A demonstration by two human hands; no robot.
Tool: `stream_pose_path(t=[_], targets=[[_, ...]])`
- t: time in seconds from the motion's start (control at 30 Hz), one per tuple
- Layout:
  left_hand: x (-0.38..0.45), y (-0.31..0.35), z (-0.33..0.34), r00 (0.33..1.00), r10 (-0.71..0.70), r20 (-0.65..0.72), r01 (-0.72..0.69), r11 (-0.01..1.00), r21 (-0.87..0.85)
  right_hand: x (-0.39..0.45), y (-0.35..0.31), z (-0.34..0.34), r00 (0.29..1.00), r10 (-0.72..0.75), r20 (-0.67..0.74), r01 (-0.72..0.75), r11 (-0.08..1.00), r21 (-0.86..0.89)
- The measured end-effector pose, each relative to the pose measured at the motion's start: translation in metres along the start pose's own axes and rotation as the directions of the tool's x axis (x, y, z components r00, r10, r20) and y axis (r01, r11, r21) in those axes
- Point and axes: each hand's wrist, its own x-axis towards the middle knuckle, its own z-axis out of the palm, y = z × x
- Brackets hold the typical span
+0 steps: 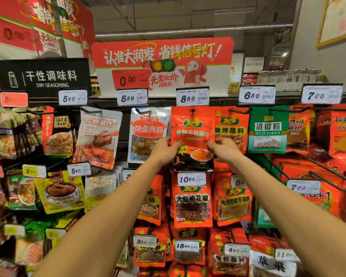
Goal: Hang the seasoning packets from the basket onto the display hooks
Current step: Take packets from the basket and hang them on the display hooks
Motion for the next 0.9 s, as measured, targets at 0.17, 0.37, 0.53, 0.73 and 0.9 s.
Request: stream_pose_path(t=[0.17,0.37,0.53,0.73,0.9], targets=[[-0.025,-0.006,-0.019,0.996,0.013,-0.09,-0.012,1.0,0.011,-0.04,-0.005,-0.026,0.986,-0.038,-0.164,0.071,0.977,0.202],[-0.081,-0.018,-0.019,0.998,-0.059,-0.021,0.053,0.979,-0.198,-0.113,0.024,-0.048,0.999,-0.021,-0.025,0.029,0.924,0.381],[-0.134,-0.053,0.026,0.955,-0.263,0.135,0.296,0.868,-0.399,-0.153,0.101,-0.043,0.978,0.133,0.16,-0.188,0.896,0.403],[-0.2,-0.122,0.105,0.778,-0.575,0.254,0.622,0.646,-0.443,-0.183,0.222,-0.026,0.819,0.503,0.276,-0.57,0.767,0.295],[-0.269,-0.189,0.156,0.525,-0.802,0.287,0.836,0.423,-0.349,-0.229,0.313,-0.008,0.605,0.72,0.339,-0.787,0.604,0.122]])
